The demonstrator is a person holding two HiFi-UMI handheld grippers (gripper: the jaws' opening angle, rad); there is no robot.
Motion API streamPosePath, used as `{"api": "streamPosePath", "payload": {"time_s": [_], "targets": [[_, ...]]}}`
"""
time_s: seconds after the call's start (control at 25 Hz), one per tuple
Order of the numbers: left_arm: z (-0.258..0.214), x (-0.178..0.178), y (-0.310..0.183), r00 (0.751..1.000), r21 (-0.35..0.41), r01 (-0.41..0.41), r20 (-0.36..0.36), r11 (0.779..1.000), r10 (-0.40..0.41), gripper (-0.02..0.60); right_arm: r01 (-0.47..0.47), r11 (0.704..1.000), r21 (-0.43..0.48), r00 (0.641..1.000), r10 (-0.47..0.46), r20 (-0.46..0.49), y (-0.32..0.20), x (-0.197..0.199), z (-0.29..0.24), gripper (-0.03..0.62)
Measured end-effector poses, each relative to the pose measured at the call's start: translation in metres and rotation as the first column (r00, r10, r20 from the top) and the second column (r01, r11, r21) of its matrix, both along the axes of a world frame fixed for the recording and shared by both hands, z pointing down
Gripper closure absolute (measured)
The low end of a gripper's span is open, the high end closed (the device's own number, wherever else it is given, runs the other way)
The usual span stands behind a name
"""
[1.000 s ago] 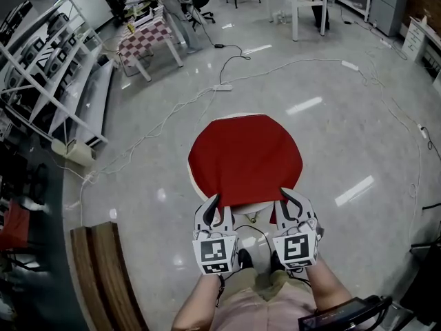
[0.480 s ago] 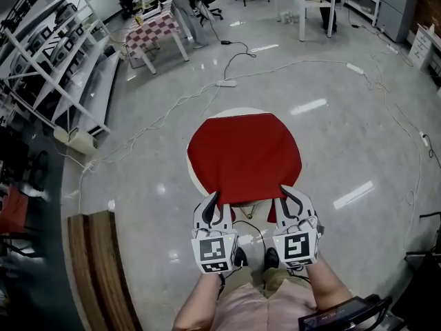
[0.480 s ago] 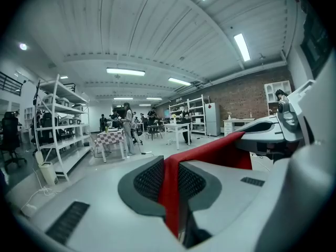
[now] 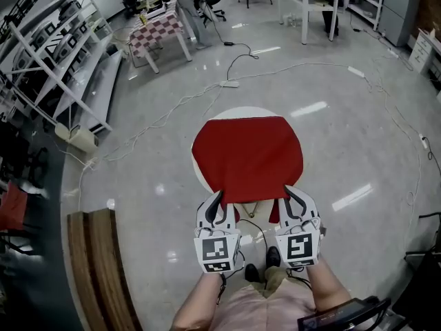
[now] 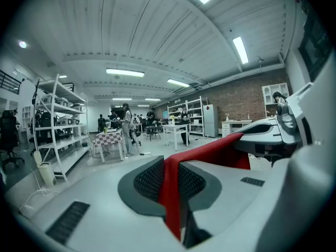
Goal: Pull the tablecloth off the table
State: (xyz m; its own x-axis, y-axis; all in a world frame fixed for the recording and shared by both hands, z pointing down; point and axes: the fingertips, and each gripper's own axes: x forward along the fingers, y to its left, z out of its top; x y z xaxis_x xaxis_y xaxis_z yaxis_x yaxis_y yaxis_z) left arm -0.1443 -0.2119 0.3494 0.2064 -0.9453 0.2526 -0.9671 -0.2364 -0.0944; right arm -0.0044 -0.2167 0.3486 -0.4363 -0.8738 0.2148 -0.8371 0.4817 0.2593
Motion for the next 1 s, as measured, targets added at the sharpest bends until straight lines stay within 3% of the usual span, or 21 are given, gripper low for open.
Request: {"api": "streamPosePath", "payload": {"time_s": [1.0], "targets": [[-0.015,-0.028,0.074,0.998,0.021,-0.064,-0.026,0.998,0.064,0.522,-0.078,0.997,0.011,0.997,0.078,0.009,0.08,-0.028,-0.016,0.568]]}}
